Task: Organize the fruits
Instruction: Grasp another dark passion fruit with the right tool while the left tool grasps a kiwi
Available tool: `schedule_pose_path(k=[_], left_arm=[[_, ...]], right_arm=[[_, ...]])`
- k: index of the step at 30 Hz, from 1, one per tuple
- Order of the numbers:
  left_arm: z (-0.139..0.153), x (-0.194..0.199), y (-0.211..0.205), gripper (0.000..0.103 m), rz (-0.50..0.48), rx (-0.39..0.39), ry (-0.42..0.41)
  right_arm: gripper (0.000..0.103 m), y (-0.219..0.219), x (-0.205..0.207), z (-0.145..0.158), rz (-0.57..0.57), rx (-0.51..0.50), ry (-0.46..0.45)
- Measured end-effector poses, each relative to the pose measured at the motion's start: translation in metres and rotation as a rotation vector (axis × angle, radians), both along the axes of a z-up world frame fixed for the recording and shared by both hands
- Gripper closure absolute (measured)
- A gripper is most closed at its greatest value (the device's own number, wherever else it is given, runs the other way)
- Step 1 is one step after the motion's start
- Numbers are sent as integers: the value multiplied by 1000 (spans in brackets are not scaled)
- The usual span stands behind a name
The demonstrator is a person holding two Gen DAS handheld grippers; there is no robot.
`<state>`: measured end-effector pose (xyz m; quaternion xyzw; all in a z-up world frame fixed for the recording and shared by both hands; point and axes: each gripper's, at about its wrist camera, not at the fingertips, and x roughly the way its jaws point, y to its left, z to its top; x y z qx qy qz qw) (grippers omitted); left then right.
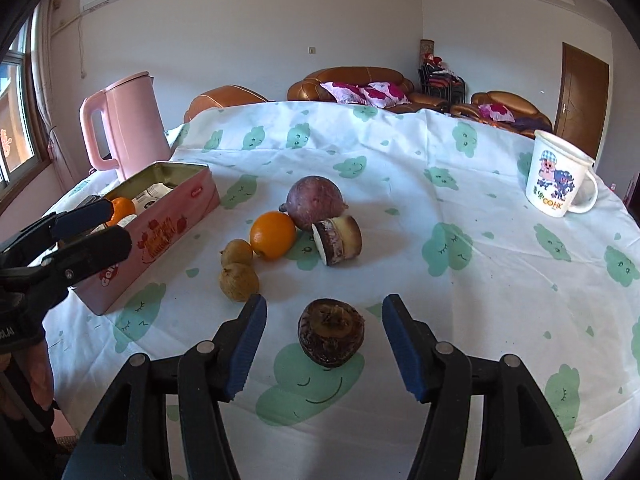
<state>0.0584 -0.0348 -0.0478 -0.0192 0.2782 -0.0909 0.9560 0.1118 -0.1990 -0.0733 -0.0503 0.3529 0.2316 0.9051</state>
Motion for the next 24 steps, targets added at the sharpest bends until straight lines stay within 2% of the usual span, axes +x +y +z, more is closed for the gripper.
schedule_pose_path(k=[4, 5, 6, 8, 9, 12, 14, 16, 21, 24], left_arm=[[-12, 12, -18, 26, -41, 21, 65], [-14, 15, -22, 26, -50, 29, 80], [-17, 17, -24, 26, -62, 32, 94], [-20, 22, -28, 33, -76, 22, 125], [-21, 24, -29, 41, -86, 13, 138], [-26, 32, -33, 56, -109, -9, 189], [-28, 34, -36, 56, -121, -20, 204], [-29, 37, -41, 62, -134, -17, 219], [-36, 54, -41, 63, -137, -75, 303], [-38, 59, -40, 63, -131, -103, 324]], right_arm=[[41, 2, 4, -5, 19, -6, 36], [45, 3, 6, -7, 23, -10, 55], [54, 3, 8, -9, 24, -13, 73], [63, 3, 11, -15, 32, -12, 106], [63, 2, 10, -15, 33, -3, 106], [63, -3, 6, -13, 13, 13, 77], [63, -11, 5, -10, -16, 47, 66], [63, -18, 6, -9, -41, 75, 68], [63, -16, 6, -8, -36, 69, 66], [63, -17, 6, -8, -31, 73, 71]])
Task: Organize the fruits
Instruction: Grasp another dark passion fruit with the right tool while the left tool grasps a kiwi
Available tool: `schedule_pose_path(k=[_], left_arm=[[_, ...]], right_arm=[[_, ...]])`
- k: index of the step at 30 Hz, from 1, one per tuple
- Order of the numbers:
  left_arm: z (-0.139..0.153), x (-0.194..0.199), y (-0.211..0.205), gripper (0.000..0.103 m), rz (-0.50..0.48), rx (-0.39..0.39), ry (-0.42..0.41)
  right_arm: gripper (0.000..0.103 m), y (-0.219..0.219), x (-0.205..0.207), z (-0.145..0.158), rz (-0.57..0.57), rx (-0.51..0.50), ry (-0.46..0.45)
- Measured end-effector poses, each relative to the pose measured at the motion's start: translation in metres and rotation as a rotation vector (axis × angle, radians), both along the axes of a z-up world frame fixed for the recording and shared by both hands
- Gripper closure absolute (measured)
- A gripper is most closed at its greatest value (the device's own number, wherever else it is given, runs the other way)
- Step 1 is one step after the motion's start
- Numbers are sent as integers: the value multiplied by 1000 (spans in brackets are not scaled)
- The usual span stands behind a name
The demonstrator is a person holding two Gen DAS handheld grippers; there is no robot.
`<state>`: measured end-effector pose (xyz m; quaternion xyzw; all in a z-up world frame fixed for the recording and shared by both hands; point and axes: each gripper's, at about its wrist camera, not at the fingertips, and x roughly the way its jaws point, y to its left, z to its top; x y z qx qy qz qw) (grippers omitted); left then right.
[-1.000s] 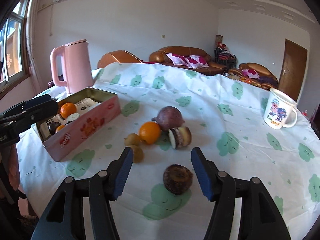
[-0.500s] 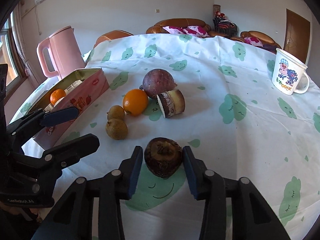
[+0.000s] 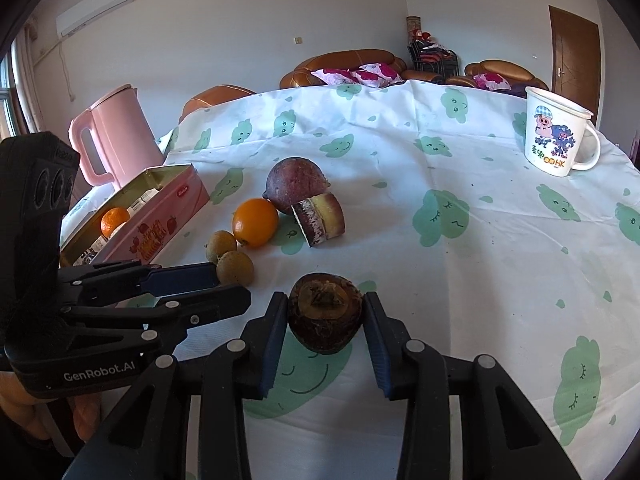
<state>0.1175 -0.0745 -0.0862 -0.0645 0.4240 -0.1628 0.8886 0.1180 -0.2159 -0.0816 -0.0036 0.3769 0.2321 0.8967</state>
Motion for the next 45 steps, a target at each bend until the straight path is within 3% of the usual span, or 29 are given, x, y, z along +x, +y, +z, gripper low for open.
schedule_pose_path(k=[2, 4, 7, 12, 14, 15, 17, 23, 26, 31, 45], left_arm=[[1, 0, 0, 68, 9, -2, -1], [1, -1, 1, 86, 5, -10, -4], [2, 0, 4, 88, 9, -28, -6], [3, -1, 2, 85, 17, -5, -15], [5, -1, -2, 72, 14, 16, -25], [6, -1, -5, 60, 11, 25, -32], [9, 0, -11, 52, 7, 57, -50], [4, 17, -32, 56, -18, 119, -27], [1, 21, -37, 73, -25, 140, -14], [5, 17, -32, 73, -14, 114, -38], [31, -10, -26, 73, 21, 102, -239]], right_arm=[[63, -1, 0, 0, -2, 3, -1], [63, -2, -1, 0, -4, 7, -6], [63, -2, -3, 2, -7, 4, -16], [63, -4, -4, 3, -18, 8, -29], [63, -8, -7, 5, -38, 23, -51], [63, -10, -7, 6, -48, 26, -58], [63, -14, -7, 7, -65, 37, -60], [63, -23, -9, 10, -94, 70, -72], [63, -21, -9, 11, -89, 66, -75], [63, -20, -12, 12, -89, 60, -90], [63, -19, -31, 22, -52, 75, -217]])
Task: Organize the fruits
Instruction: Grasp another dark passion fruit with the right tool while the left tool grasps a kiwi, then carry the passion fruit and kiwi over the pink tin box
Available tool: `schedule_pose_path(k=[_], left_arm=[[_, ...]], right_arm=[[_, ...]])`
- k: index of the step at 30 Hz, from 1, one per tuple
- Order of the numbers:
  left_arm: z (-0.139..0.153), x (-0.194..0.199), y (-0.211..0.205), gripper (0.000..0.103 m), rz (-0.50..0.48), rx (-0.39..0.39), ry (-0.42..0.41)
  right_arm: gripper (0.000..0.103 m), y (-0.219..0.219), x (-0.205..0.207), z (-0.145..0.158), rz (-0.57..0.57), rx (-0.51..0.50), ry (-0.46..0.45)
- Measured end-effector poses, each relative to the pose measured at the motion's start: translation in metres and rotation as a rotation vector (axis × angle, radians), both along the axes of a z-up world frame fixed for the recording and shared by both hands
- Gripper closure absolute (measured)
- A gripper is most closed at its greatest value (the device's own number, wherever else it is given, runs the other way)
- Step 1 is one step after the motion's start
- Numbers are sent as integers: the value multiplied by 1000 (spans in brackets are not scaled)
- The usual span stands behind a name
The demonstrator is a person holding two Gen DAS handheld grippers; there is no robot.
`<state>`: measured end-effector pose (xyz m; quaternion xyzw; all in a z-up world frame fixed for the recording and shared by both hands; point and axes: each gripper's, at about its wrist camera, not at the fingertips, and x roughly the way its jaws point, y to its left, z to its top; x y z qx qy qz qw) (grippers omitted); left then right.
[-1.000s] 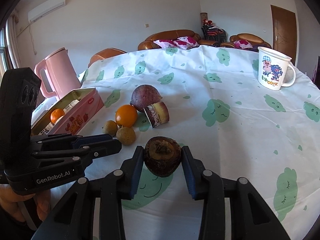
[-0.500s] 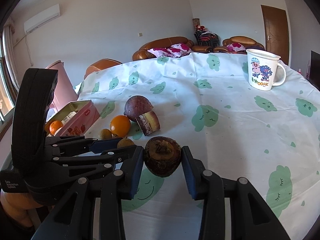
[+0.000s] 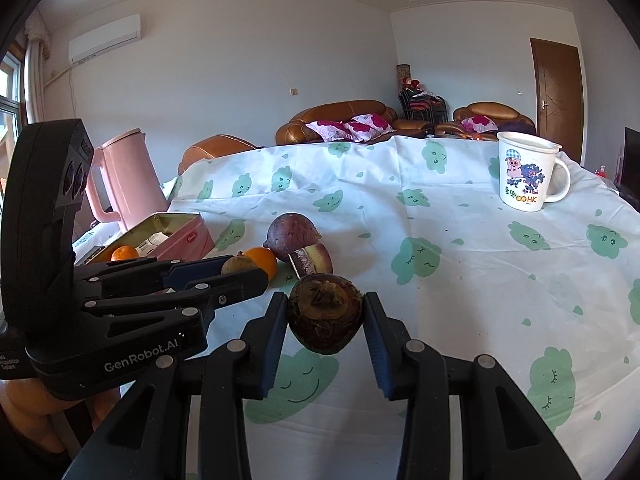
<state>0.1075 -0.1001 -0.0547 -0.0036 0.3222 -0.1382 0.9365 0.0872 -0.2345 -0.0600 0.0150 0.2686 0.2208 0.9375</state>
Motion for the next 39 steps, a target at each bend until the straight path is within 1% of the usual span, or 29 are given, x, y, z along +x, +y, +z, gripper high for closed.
schedule_pose_path(k=[7, 13, 17, 32, 39], left_arm=[[8, -12, 2, 73, 15, 1, -80], [12, -19, 2, 73, 27, 6, -130], [15, -25, 3, 73, 36, 6, -161], [21, -38, 3, 73, 53, 14, -239], [23, -44, 2, 73, 60, 23, -273]], right_arm=[[63, -1, -9, 5, 17, 14, -68], [63, -2, -19, 8, 28, 25, -124], [63, -2, -22, 9, 32, 27, -147], [63, -5, -37, 13, 48, 48, -237], [63, -4, -45, 14, 59, 41, -281]])
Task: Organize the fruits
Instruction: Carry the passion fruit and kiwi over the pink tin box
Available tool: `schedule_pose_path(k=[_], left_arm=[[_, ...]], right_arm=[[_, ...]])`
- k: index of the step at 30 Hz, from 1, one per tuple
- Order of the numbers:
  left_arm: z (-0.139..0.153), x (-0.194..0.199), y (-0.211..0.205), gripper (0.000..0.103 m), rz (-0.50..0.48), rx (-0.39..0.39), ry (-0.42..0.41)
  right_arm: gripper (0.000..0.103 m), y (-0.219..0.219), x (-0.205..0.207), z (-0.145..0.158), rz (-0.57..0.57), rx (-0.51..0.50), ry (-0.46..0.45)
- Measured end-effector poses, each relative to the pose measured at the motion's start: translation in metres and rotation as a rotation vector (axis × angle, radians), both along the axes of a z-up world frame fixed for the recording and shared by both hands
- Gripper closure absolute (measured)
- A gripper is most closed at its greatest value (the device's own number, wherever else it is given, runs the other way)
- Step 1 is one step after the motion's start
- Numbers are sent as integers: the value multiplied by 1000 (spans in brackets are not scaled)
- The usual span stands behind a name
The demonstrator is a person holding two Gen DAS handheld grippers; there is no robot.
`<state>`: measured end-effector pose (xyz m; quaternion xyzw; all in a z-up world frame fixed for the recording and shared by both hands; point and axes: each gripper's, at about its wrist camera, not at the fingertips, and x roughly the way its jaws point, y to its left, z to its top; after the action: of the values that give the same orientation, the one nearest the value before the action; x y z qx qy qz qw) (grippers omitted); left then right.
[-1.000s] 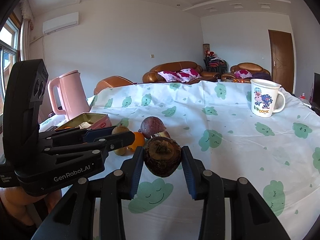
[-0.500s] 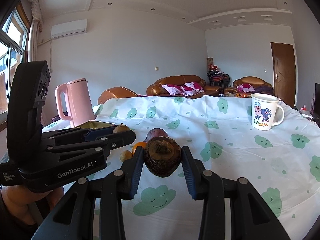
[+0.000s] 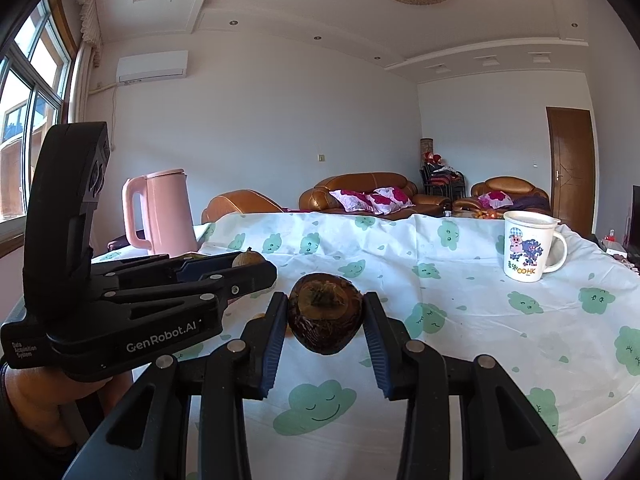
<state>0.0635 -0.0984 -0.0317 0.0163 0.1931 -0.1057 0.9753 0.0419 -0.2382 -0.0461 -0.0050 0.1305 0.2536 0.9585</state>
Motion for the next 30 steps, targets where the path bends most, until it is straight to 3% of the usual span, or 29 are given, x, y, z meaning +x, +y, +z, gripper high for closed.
schedule_pose_path(k=[7, 14, 22, 30], left_arm=[[1, -3, -1, 73, 2, 8, -12], [5, -10, 16, 73, 22, -4, -5], [15, -18, 81, 73, 140, -54, 2], [5, -27, 158, 73, 293, -74, 48]], right_arm=[[63, 1, -3, 0, 4, -5, -16], [63, 13, 8, 7, 22, -34, 36], [63, 61, 26, 33, 157, -20, 97], [63, 139, 35, 36, 313, -100, 150]])
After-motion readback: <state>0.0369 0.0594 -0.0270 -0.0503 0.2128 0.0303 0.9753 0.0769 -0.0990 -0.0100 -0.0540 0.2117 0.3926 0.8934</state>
